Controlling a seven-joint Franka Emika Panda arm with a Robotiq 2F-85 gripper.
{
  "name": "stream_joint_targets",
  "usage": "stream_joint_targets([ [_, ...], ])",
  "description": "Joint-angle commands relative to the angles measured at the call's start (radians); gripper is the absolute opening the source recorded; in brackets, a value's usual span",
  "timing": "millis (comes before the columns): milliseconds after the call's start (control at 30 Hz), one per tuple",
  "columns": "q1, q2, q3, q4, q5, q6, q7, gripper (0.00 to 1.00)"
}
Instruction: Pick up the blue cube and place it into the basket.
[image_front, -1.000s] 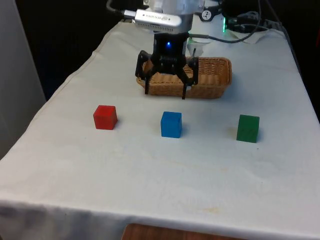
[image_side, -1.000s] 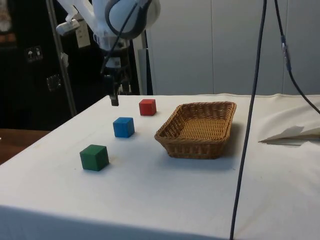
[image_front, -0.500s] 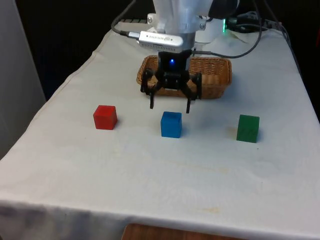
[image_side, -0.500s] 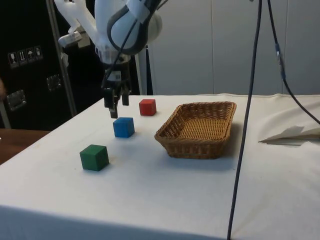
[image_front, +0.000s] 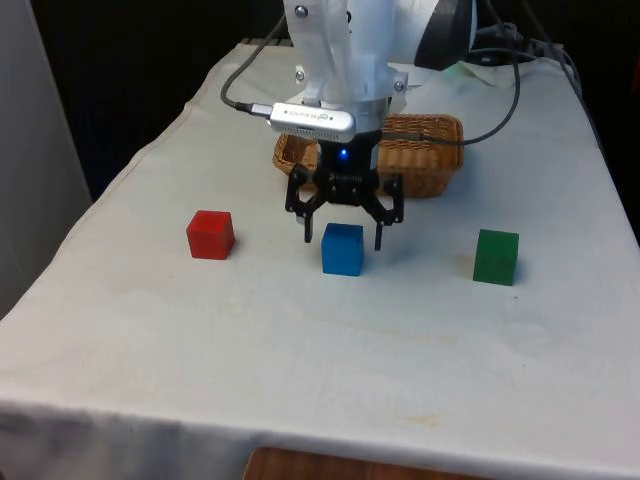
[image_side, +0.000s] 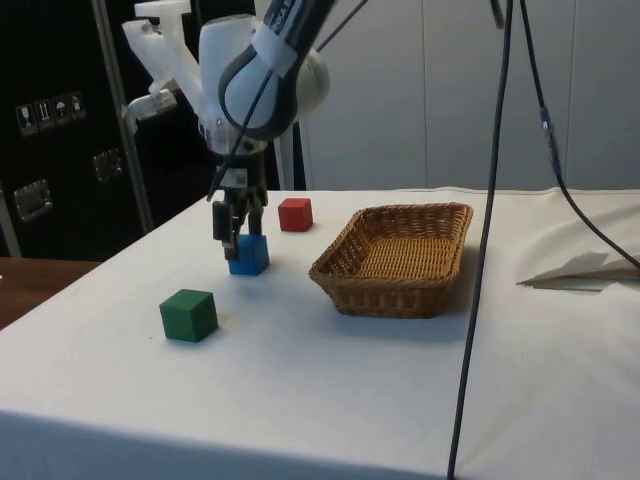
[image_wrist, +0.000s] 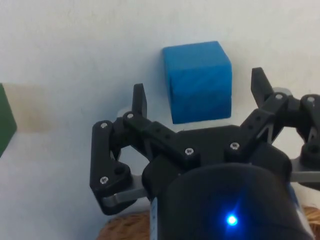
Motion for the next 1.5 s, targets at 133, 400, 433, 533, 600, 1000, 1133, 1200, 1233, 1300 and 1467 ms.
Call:
stream_joint_targets([
  [133, -0.004, 0.002, 0.006, 0.001, 0.005, 0.007, -0.004, 1.0],
  [400, -0.001, 0.005, 0.002, 0.002, 0.002, 0.007, -0.001, 0.79],
  [433, -0.001, 0.005, 0.002, 0.002, 0.001, 0.007, -0.001, 0.69],
  [533, -0.001, 0.005, 0.001, 0.002, 0.001, 0.007, -0.001, 0.46],
  [600, 0.0, 0.006, 0.001, 0.002, 0.001, 0.007, 0.0, 0.12],
  [1000, 0.0, -0.003, 0.001, 0.0, 0.001, -0.001, 0.001, 0.0],
  [1133, 0.001, -0.022, -0.001, -0.006, 0.001, -0.011, 0.003, 0.0],
  [1200, 0.001, -0.046, -0.002, -0.015, 0.001, -0.026, 0.005, 0.0],
  [1233, 0.001, -0.055, -0.002, -0.018, 0.001, -0.031, 0.006, 0.0],
  [1300, 0.001, -0.069, -0.002, -0.024, 0.0, -0.041, 0.007, 0.0],
  [1467, 0.001, -0.121, -0.005, -0.058, -0.001, -0.059, 0.006, 0.0],
])
